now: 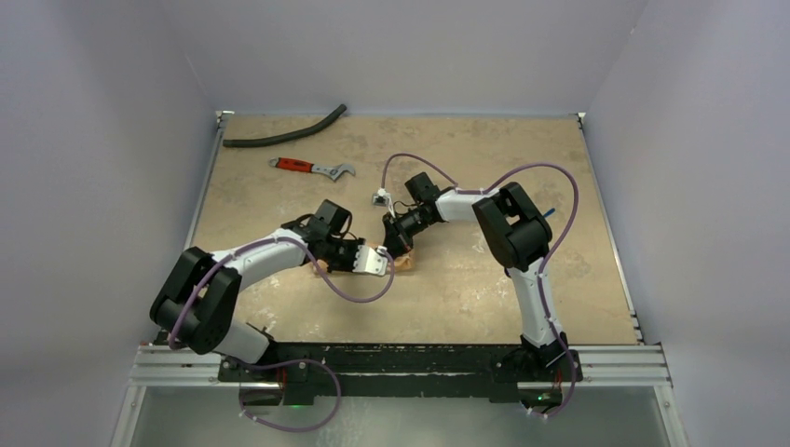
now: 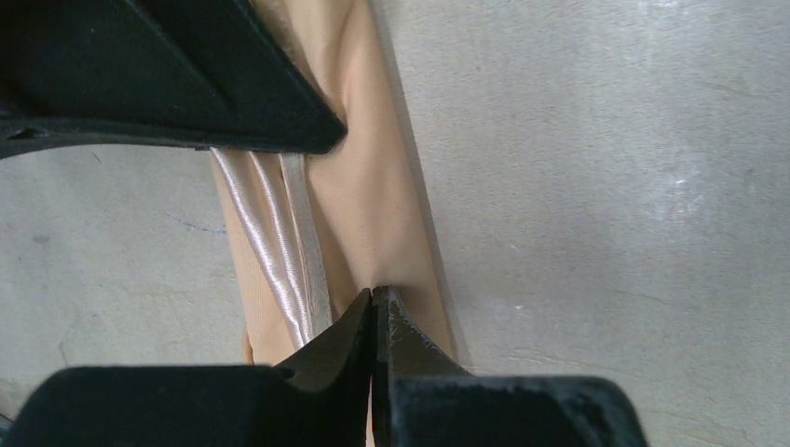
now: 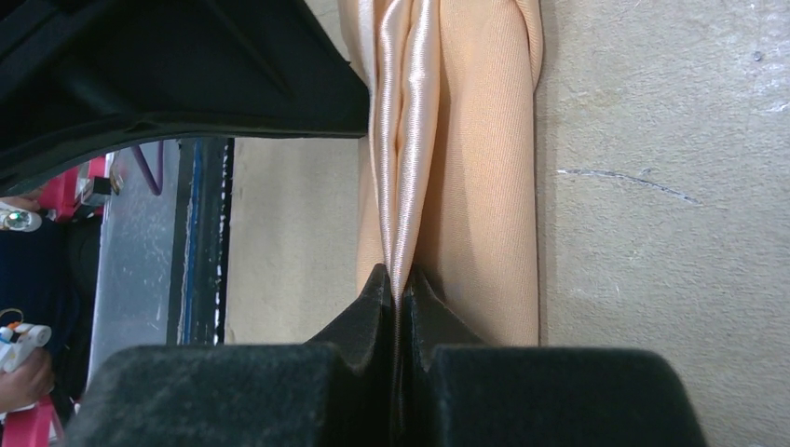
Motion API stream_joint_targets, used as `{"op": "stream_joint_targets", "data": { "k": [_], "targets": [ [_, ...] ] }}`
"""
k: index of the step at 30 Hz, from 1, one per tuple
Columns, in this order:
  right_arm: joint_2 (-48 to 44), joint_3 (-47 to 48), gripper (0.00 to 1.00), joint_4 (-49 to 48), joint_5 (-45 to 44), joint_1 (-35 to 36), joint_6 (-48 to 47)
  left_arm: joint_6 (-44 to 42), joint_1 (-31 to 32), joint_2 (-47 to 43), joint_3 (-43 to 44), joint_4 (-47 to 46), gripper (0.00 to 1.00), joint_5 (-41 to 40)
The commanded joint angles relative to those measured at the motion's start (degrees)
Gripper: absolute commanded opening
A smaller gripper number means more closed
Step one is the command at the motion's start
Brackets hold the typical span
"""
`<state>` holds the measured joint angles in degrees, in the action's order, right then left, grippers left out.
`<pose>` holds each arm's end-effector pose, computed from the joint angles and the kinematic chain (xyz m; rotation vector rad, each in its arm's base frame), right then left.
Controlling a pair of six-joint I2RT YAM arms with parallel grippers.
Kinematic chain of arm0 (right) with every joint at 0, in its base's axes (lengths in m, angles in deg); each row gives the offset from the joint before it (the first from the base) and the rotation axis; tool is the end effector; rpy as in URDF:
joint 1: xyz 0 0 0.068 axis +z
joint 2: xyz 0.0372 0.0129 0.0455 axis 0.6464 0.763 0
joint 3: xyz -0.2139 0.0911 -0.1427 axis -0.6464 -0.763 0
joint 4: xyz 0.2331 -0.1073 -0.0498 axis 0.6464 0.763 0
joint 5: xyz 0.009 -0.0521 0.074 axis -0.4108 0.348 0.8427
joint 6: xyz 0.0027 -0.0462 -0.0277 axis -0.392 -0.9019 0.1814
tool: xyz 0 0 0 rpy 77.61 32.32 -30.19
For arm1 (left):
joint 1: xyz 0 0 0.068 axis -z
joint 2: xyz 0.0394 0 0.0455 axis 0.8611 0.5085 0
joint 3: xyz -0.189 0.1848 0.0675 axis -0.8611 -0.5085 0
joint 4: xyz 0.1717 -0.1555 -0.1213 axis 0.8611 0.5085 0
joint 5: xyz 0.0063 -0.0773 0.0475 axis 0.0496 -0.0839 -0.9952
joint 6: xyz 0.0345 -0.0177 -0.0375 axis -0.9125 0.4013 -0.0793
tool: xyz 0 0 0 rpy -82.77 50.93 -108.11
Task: Fold the napkin into a case and place the utensils inside
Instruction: Fold the 2/3-rectangle-folded napkin at the center of the board.
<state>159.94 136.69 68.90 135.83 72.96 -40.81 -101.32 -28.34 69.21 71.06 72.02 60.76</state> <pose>0.3462 0.2607 0.1038 -1.3215 1.9850 1.5923 0.2175 -0.1489 0.1660 2.0065 1.6074 -0.3754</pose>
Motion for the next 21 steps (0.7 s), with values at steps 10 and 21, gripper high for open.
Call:
{"op": "stream_joint_targets", "data": {
  "k": [10,21],
  "targets": [
    [1.8,-1.5,0.00,1.2,-0.6,0.2,-3.8,6.2,-1.6,2.6,4.3,-3.8,0.00,0.7],
    [0.7,-1.4,0.00,0.1,0.8,0.2,-2.6,3.9,-1.6,4.4,1.4,-5.8,0.00,-0.8]
  ]
}}
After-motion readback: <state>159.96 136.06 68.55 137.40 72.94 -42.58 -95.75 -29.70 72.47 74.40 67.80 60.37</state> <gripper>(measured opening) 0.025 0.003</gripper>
